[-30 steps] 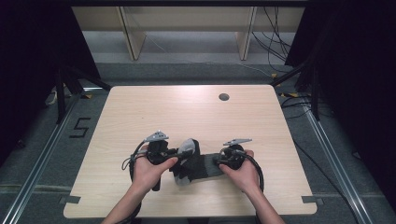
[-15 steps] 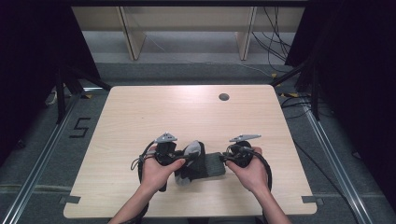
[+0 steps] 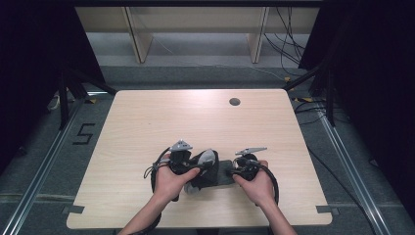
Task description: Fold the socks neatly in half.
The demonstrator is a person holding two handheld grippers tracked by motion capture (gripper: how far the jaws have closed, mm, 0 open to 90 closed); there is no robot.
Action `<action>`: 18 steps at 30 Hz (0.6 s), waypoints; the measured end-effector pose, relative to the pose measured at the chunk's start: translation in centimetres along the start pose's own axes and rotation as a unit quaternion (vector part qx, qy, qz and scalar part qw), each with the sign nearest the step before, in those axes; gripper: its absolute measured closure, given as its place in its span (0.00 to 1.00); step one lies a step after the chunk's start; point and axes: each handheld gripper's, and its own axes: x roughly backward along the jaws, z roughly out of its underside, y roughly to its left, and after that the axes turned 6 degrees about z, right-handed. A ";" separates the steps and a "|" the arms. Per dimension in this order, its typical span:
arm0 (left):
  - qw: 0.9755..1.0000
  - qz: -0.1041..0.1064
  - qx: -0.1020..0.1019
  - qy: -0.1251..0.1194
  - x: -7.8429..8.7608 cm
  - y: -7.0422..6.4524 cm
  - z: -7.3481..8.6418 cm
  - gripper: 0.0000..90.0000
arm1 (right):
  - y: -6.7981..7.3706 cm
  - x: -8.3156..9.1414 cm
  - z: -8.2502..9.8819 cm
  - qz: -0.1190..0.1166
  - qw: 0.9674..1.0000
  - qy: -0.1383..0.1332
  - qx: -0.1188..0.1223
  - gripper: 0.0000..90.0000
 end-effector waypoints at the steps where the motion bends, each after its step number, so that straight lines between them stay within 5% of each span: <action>1: 1.000 -0.003 0.002 0.003 -0.1 -0.1 0.0 0.76 | 0.0 -0.1 0.0 0.004 1.000 -0.002 0.000 0.93; 3: 1.000 0.000 0.001 0.002 -0.3 0.0 0.1 0.76 | -0.1 -0.1 0.0 -0.012 1.000 -0.004 0.004 0.93; 11: 1.000 -0.009 -0.009 0.014 -1.5 -0.2 -0.1 0.75 | -0.3 -0.3 -0.1 -0.014 1.000 -0.002 -0.003 0.91; 12: 1.000 -0.009 -0.010 0.017 -1.5 -0.2 -0.1 0.75 | -0.4 -0.5 -0.1 -0.019 0.999 -0.022 0.017 0.91; 18: 1.000 -0.013 -0.007 0.022 -2.1 -0.1 -0.3 0.75 | -0.7 -0.5 -0.2 -0.034 0.999 -0.012 0.016 0.90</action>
